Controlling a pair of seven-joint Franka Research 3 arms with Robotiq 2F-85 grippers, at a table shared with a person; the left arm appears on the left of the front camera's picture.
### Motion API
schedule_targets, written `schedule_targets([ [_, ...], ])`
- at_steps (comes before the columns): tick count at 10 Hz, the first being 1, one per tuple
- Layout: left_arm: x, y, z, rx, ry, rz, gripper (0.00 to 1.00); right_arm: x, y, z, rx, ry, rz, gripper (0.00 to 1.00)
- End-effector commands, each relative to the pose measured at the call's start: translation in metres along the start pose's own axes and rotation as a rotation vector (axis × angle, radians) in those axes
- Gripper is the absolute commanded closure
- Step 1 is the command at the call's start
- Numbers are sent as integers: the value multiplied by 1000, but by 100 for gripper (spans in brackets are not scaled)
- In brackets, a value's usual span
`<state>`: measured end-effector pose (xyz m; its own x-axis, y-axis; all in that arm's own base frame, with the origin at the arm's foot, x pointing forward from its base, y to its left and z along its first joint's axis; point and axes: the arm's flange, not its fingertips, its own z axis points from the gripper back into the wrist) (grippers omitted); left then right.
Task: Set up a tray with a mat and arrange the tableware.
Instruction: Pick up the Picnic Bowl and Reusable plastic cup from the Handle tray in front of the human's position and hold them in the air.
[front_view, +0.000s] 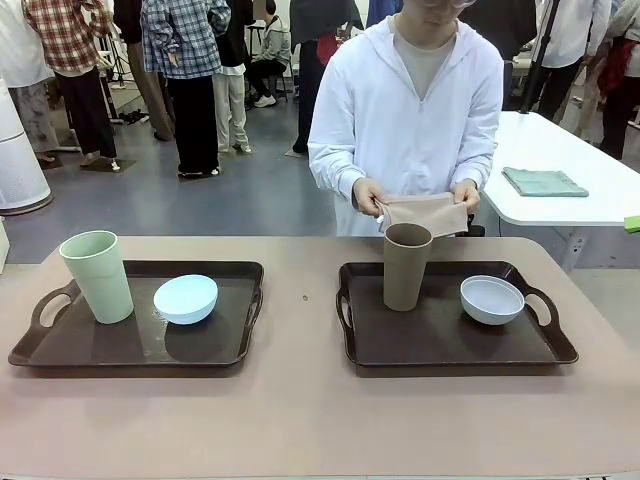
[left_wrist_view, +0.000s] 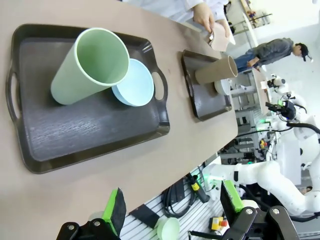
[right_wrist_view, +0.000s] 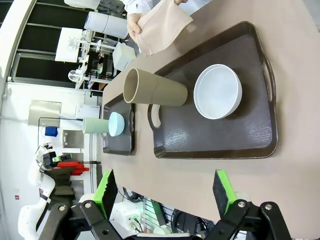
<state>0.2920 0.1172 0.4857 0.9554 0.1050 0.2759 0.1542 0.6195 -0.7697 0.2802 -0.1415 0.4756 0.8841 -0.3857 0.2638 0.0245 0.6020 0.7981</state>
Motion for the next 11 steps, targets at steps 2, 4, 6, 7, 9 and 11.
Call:
schedule_targets([
  [2, 2, 2, 1, -22, -14, -18, 0, 4, 0, 0, 29, -5, 14, 0],
  [4, 2, 2, 1, -22, -14, -18, 0, 4, 0, 0, 29, -5, 14, 0],
  [6, 2, 2, 1, -22, -14, -18, 0, 4, 0, 0, 29, -5, 14, 0],
  [7, 2, 2, 1, -22, -14, -18, 0, 4, 0, 0, 29, -5, 14, 0],
  [9, 2, 2, 1, -22, -14, -18, 0, 4, 0, 0, 29, -5, 14, 0],
  [11, 2, 2, 1, -22, -14, -18, 0, 4, 0, 0, 29, -5, 14, 0],
])
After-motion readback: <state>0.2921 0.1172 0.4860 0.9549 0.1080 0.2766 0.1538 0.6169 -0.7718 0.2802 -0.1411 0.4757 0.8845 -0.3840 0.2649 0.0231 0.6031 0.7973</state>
